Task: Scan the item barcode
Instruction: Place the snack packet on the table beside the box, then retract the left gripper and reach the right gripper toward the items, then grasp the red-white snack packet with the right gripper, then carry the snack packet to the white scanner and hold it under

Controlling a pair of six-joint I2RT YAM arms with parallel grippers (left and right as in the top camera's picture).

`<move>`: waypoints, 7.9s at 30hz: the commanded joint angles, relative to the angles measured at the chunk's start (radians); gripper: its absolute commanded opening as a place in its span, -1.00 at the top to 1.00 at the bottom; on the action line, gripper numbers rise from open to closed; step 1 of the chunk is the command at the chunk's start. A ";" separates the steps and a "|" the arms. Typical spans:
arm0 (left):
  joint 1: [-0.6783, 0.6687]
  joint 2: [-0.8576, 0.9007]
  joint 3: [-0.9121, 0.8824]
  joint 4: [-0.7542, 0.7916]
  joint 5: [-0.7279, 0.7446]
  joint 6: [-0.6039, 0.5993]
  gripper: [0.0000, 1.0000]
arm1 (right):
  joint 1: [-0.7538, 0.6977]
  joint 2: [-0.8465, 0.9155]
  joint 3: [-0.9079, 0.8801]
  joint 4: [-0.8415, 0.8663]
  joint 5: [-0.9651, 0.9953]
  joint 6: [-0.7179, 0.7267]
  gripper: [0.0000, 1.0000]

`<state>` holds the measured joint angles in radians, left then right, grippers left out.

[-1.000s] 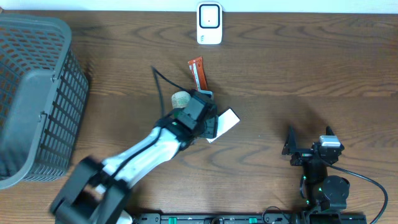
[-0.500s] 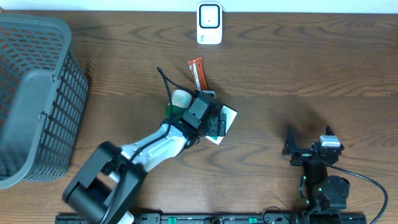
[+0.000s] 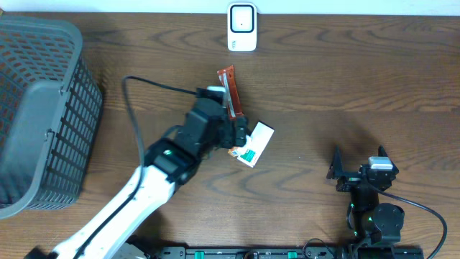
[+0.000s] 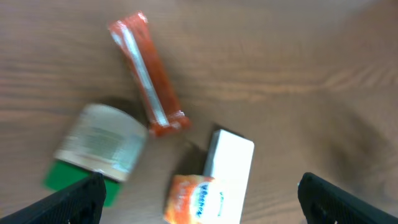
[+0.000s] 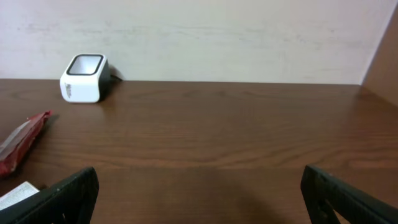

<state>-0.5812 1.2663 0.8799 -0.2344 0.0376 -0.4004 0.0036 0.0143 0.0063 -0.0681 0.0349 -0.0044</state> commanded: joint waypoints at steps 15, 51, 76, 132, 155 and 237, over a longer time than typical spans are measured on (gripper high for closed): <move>0.217 -0.484 0.050 -0.423 -0.188 0.094 -0.99 | -0.005 0.056 0.081 -0.110 -0.457 0.543 -0.99; 0.311 -0.484 0.200 -0.657 -0.416 0.153 -0.96 | 0.391 1.508 0.852 -0.098 -0.662 1.070 -0.77; 0.311 -0.482 0.200 -0.675 -0.393 0.152 -0.96 | 0.533 1.738 1.077 -0.415 -0.473 1.133 -0.47; 0.311 -0.482 0.200 -0.693 -0.389 0.152 -0.96 | 0.519 1.815 1.090 -0.397 -0.635 1.020 0.53; 0.311 -0.481 0.198 -0.777 -0.389 0.153 -0.96 | 0.245 1.681 1.095 -0.396 -1.484 1.087 0.55; 0.311 -0.481 0.198 -0.778 -0.389 0.153 -0.96 | 0.377 1.961 1.288 0.570 0.043 0.196 0.66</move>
<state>-0.2756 0.7891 1.0676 -1.0134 -0.3454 -0.2607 0.3843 1.8950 1.2209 0.4995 -0.0238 0.2844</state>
